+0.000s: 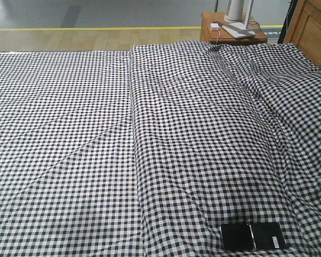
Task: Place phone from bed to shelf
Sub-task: 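Lower the right gripper onto the dark smartphone on the bed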
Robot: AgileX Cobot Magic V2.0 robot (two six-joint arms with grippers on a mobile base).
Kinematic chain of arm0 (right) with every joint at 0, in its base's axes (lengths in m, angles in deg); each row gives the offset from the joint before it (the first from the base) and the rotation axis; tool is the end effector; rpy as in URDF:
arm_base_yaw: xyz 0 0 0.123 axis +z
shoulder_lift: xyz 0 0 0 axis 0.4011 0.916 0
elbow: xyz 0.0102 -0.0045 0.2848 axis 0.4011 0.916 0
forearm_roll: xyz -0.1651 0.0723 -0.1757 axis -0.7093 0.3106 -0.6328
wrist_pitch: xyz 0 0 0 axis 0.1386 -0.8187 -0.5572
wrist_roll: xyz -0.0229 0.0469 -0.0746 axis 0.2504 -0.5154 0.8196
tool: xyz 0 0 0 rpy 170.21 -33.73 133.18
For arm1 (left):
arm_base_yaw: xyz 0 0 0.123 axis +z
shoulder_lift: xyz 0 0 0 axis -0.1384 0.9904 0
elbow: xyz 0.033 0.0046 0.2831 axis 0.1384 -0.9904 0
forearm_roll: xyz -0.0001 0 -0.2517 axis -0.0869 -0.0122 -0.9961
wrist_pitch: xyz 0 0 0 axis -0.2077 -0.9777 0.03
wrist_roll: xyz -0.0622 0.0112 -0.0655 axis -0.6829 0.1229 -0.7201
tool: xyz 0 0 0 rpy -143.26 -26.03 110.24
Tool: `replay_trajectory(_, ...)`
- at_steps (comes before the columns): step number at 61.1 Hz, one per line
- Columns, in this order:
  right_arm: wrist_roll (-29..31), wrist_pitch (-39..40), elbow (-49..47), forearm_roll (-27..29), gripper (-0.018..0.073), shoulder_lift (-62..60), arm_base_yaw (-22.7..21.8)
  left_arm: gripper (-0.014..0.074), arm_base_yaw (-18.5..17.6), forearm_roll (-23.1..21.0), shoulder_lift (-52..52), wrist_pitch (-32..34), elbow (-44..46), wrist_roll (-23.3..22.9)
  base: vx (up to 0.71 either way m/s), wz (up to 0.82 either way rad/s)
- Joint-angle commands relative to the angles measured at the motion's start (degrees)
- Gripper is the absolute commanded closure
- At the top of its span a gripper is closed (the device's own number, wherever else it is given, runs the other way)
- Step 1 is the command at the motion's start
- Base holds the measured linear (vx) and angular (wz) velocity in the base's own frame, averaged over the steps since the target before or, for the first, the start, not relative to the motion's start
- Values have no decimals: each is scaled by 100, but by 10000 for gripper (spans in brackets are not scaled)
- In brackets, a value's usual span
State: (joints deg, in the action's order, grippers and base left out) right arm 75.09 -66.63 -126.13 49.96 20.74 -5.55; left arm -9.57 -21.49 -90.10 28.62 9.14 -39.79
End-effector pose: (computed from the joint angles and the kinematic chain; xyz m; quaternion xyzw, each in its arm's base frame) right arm 0.3145 -0.1716 0.1723 0.1640 0.9721 -0.0369 0.1636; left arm 0.0557 -0.0020 0.1860 0.0579 0.7430 0.0299 0.6661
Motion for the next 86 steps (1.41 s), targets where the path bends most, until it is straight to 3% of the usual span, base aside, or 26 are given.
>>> replay_trajectory(1,320,252,-175,111,-125,267,-32,595,-15,-52,-23,412,132,-33,0,0)
replay_trajectory(15,1579,238,-175,1047,-117,1307,-32,595,-15,-52,-23,412,132,-33,0,0)
replay_trajectory(37,4718,-329,-175,3901,-101,2753,-32,595,-15,-52,-23,412,132,-33,0,0)
replay_trajectory(49,5922,-646,-175,5071,-94,3349,-32,595,-15,-52,-23,412,132,-33,0,0)
replay_trajectory(63,6681,-711,-175,5686,-88,3685,-32,595,-15,-52,-23,412,132,-33,0,0)
replay_trajectory(86,7057,-705,-305,5714,-75,4055,-32,595,-15,-52,-23,412,132,-33,0,0)
